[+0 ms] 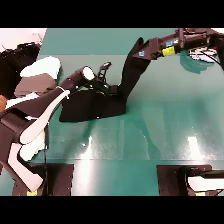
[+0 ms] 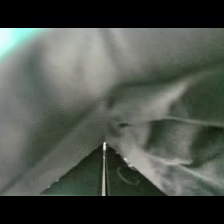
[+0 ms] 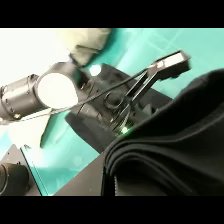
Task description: Fold the shirts.
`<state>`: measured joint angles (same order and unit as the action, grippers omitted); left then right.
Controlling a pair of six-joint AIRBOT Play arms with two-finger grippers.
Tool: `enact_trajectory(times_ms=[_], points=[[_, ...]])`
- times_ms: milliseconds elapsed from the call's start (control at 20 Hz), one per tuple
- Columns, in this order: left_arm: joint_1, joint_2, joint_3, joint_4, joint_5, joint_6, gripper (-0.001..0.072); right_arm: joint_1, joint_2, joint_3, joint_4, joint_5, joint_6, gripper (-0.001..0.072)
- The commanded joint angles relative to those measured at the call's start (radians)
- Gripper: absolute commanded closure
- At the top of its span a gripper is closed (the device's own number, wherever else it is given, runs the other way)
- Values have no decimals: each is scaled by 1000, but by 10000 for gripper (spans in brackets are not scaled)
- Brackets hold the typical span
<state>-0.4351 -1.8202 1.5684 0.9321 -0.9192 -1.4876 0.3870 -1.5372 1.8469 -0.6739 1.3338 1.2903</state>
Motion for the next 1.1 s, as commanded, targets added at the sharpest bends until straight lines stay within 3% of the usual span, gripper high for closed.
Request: enact_trajectory(times_ms=[0,200,400,450,500,550,600,750,1050], points=[[93,88,3,104,-55,3,688,81,-5,4,2,-77,-26,699],[292,291,3,239,-120,3,687,230,-84,5,17,-157,-63,699],[467,473,3,296,-150,3,687,418,-246,12,166,-354,-189,696],[498,502,3,296,-153,3,687,455,-297,47,165,-371,-209,643],[525,528,3,296,-156,3,687,487,-353,103,165,-363,-220,418],[544,546,3,296,-165,3,687,510,-399,161,153,-346,-220,243],[556,558,3,296,-178,3,687,523,-439,222,134,-300,-220,190],[560,568,3,299,-227,3,687,484,-431,219,60,-204,-174,193],[560,568,3,298,-266,3,687,202,-187,-252,-117,-155,-56,228]])
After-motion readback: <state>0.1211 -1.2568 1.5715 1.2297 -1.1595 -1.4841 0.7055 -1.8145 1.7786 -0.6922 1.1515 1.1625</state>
